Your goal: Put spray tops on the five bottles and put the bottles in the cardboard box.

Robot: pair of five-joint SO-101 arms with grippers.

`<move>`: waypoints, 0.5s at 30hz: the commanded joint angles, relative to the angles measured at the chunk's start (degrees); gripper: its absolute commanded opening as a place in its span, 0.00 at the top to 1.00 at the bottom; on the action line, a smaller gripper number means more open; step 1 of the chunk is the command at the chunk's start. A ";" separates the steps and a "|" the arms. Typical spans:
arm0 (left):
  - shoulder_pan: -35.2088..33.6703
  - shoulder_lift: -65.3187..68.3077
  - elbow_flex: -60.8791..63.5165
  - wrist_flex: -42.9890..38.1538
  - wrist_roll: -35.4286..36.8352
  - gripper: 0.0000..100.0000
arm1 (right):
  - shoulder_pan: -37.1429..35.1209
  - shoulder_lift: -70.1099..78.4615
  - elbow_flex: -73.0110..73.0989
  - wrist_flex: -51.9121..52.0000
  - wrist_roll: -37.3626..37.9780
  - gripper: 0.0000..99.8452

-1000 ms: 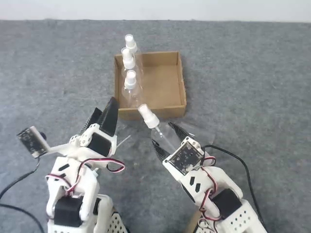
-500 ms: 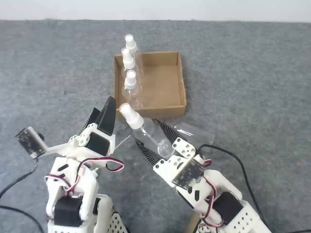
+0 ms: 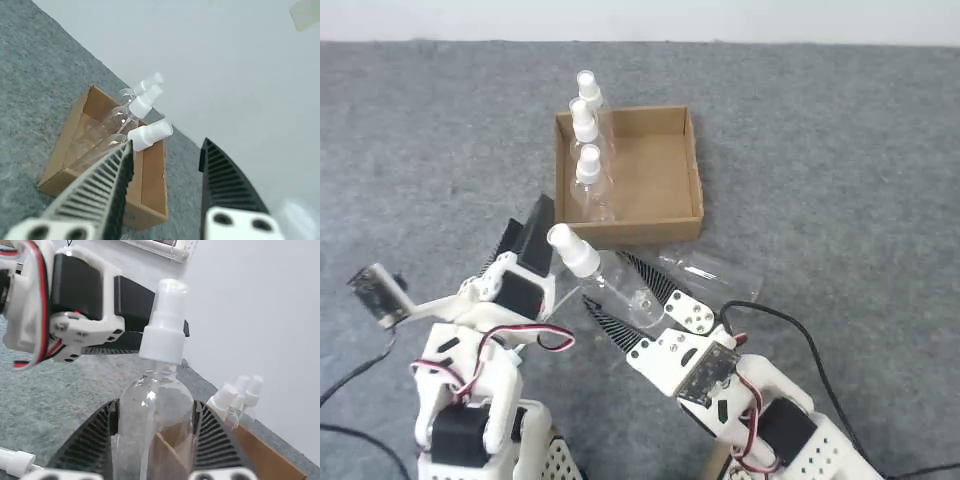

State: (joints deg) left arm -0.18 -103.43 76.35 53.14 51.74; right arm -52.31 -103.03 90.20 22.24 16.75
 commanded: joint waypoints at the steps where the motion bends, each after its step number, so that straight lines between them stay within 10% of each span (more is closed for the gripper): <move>1: 4.40 -0.88 -2.15 0.53 -2.81 0.80 | -0.66 -0.92 -0.26 -1.89 -0.09 0.99; 15: 10.99 -0.88 -1.45 3.78 -9.23 0.80 | -0.48 -0.92 1.58 -1.36 -0.09 0.99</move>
State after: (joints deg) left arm 9.76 -103.52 76.00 56.40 44.35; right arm -52.13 -102.95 92.84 22.15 16.57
